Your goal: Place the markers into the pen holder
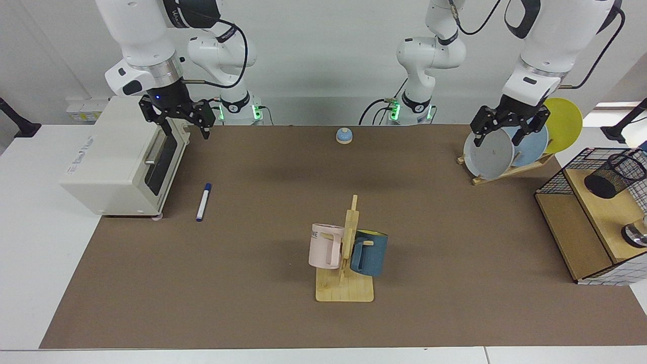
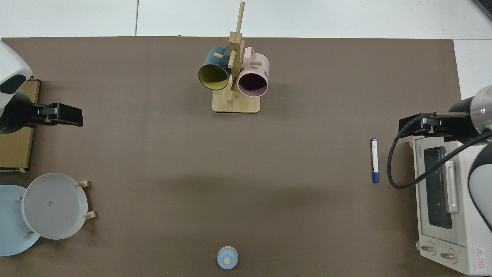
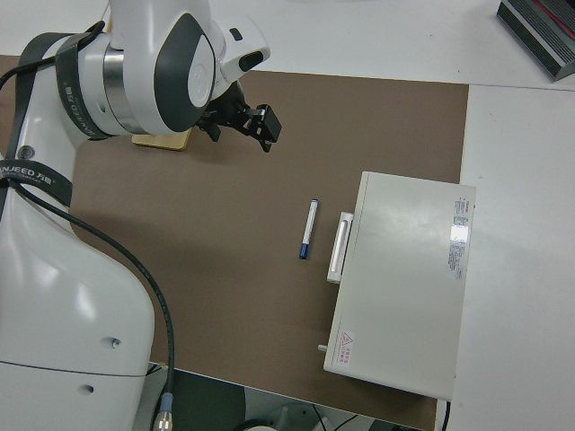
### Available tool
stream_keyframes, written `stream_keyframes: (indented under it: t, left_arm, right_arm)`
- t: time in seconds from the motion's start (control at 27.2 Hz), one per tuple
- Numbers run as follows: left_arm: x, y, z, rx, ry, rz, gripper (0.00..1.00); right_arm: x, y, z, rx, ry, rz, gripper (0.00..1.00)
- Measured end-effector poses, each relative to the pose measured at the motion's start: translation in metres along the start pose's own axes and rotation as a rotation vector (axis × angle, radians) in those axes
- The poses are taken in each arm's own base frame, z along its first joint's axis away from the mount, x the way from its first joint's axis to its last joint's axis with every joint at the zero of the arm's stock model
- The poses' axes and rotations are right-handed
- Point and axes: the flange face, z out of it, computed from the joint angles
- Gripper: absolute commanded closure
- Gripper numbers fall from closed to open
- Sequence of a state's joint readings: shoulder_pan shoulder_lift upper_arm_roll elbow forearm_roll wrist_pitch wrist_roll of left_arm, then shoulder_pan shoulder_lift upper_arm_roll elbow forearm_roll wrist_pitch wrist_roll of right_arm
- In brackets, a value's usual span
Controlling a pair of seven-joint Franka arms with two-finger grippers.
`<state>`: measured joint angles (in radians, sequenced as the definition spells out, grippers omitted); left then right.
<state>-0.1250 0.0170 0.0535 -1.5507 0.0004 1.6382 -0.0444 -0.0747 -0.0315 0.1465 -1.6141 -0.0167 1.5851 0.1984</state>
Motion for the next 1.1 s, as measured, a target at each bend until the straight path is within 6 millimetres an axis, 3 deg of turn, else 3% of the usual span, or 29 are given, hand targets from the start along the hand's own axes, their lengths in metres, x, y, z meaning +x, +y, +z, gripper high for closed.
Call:
stream_keyframes:
  t: [0.22,0.37,0.55,0.81,1.1]
  left_arm:
    - [0.0,0.0,0.0,0.0,0.0,0.0,0.0]
    - [0.0,0.0,0.0,0.0,0.0,0.0,0.0]
    - [0.0,0.0,0.0,0.0,0.0,0.0,0.0]
    - [0.0,0.0,0.0,0.0,0.0,0.0,0.0]
    - [0.0,0.0,0.0,0.0,0.0,0.0,0.0]
  right_arm:
    - [0.008,0.006,0.002,0.005,0.046,0.008,0.0]
    - [0.018,0.009,0.016,-0.006,0.047,0.008,0.0]
    - [0.042,0.008,0.049,-0.007,0.058,0.005,0.0]
    - [0.074,0.003,0.11,0.004,0.036,0.0,0.0]
    - [0.082,0.002,0.156,0.002,-0.018,-0.002,0.0]
